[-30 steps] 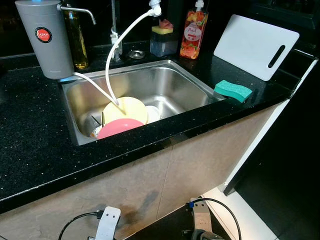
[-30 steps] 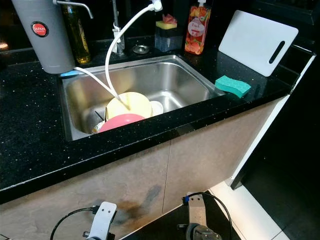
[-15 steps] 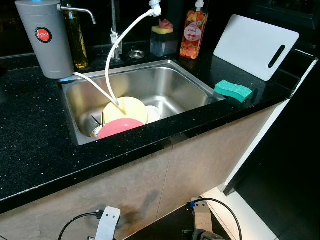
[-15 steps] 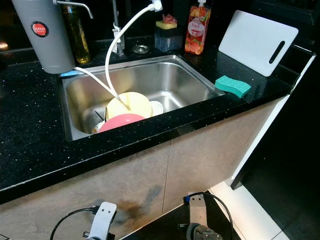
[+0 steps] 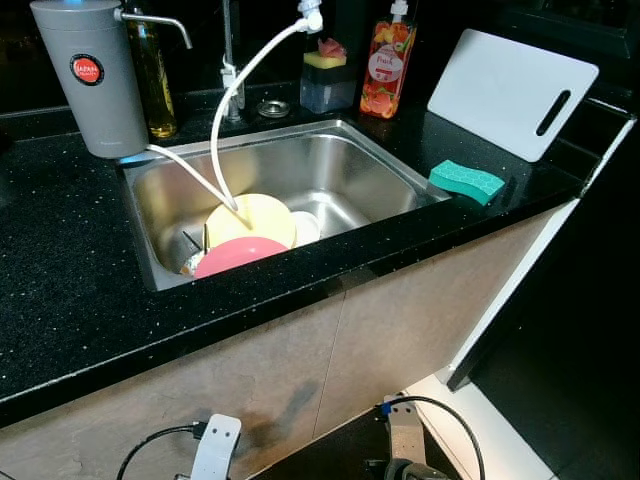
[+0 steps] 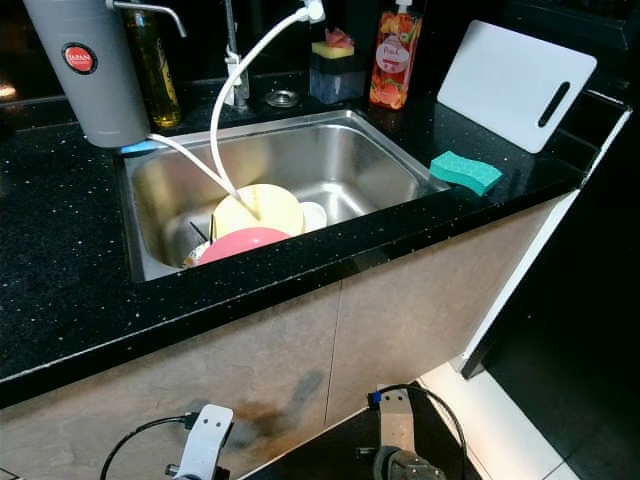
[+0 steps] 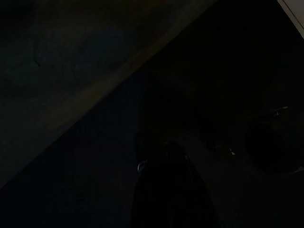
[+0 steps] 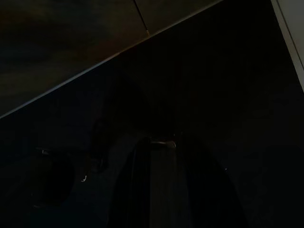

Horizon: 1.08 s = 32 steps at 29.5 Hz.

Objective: Kitchen organization

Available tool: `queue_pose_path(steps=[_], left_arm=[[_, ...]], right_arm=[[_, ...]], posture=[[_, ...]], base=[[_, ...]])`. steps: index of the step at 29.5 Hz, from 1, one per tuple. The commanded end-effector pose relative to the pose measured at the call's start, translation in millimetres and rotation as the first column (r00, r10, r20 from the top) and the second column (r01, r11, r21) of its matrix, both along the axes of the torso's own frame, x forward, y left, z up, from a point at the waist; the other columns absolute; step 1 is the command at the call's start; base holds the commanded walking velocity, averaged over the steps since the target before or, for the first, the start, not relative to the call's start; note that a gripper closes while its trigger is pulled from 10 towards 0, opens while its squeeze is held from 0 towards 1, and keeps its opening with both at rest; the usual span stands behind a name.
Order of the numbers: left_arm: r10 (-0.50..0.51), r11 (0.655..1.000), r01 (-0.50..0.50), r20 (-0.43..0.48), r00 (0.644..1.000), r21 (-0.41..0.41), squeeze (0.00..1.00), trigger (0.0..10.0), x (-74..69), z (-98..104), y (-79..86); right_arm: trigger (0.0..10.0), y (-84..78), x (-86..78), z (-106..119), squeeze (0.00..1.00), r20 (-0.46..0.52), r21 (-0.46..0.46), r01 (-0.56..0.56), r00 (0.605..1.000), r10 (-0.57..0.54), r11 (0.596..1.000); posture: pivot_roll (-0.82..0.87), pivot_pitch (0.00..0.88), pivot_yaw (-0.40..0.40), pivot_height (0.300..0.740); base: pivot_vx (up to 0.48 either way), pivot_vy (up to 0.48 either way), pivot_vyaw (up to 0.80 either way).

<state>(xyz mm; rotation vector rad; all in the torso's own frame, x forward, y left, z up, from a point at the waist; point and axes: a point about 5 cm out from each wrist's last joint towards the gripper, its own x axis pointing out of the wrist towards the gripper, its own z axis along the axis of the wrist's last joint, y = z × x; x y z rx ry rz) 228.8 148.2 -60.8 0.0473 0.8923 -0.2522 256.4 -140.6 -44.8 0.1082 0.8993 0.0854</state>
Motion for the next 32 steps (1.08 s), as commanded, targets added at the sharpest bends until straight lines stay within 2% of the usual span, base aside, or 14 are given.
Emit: queue_pose_path(steps=[1,32], left_arm=[[0.017,1.0,-0.017,-0.033,0.999,-0.008,0.0,10.0,-6.3,-4.4,0.4],[0.026,1.0,-0.026,-0.035,0.999,-0.008,0.0,10.0,-6.1,-4.4,-0.4]], right_arm=[[10.0,-1.3,-8.8,-6.6,0.0,-0.041,0.0,0.007,0.999,-0.007,1.0],[10.0,0.8,-10.1,-7.5,0.0,-0.049,-0.001,0.007,0.999,-0.007,1.0]], posture=[[0.05,0.131,-0.058,0.74],[0.06,0.115,-0.067,0.74]], base=[[0.0,0.0,0.0],[0.0,0.0,0.0]])
